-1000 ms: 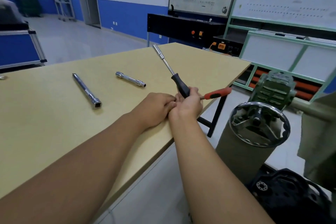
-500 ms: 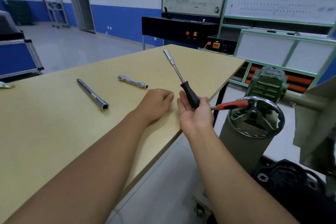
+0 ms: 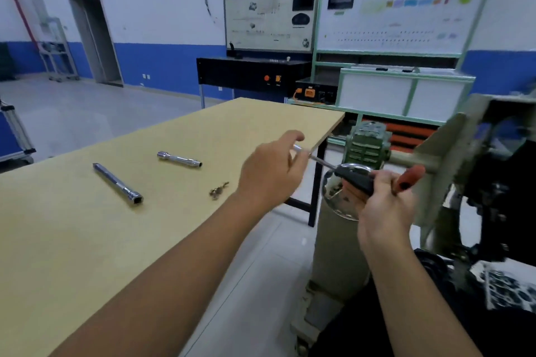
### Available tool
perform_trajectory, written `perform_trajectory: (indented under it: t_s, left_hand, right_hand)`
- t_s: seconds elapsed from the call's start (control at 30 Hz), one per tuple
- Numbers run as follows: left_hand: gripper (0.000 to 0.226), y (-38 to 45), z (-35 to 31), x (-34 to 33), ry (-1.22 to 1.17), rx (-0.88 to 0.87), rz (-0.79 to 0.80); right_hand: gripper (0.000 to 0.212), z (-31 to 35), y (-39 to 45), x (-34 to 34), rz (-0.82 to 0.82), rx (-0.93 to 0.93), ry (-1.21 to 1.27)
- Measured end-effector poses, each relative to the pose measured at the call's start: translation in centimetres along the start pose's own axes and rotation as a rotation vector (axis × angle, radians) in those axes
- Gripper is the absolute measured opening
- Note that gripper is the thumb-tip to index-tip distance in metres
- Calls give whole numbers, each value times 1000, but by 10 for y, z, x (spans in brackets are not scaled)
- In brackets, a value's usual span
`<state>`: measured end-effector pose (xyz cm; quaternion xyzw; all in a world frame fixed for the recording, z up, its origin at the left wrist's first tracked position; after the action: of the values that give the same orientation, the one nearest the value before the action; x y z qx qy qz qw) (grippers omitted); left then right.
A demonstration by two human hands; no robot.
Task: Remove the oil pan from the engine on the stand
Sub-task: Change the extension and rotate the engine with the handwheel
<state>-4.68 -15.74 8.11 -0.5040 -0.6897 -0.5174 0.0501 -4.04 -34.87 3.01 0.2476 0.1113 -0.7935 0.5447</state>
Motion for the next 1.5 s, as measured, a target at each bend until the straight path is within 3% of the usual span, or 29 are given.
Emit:
perform_trajectory:
  t_s: [0.07,0.17,0.27,0.33,0.43,0.5,0.57,0.73,0.9,1.03,1.1,1.27,1.37,1.5]
  left_hand:
    - [41,1,-43,-38,-155,73,178]
    - [33,11,-97,-82,-430,168,250]
    - [31,21,-153,-116,-1011,365,284]
    - [33,25,-188,-135,-1188,403,253]
    - [27,32,-238,-157,-1162,407,223]
    - [26,33,-270,-170,-1182,405,210]
    - [24,32,-298,-184,-1137,355,223]
    - [14,18,-364,-221,-1162,227,383]
    - [28,1,-422,-259,-866,-68,670]
    - [22,-10,-462,-282,-763,-221,891]
    - [22,-15,-477,-293,-750,-264,827]
    - [18,9,-478,-307,-351,-465,314]
    - [22,39,-468,-321,-52,-407,411]
    - [30,56,-472,-338,52,-372,658]
  right_hand:
    - [21,25,0,8,-15,150,-80]
    - [19,63,-2,30,131,365,-157]
    - [12,102,-9,62,277,559,-457]
    - [36,126,-10,88,343,625,-596]
    - [71,165,-11,137,378,472,-497]
    - [77,184,-10,171,347,314,-212]
    - [70,194,-12,198,323,216,-22]
    - [8,206,-7,251,-38,331,-202]
    - [19,214,-12,307,-412,393,-77]
    - [25,229,-15,346,-618,434,-75]
    - [24,244,-14,365,-688,478,-99]
    - [28,286,11,413,-786,462,-336]
    - [30,298,33,435,-783,403,-414]
    - [29,297,50,443,-777,392,-471]
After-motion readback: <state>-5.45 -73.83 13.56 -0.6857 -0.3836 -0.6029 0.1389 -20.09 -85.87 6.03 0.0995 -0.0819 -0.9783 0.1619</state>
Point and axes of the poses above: each hand's wrist, its own y-axis towards the middle knuckle, its own x-axis out of the back of the hand, z = x × y, the point moved 2 cm from there along y, towards the middle knuckle, and after that the axes turned 6 degrees about z, right-handed, at the moved point
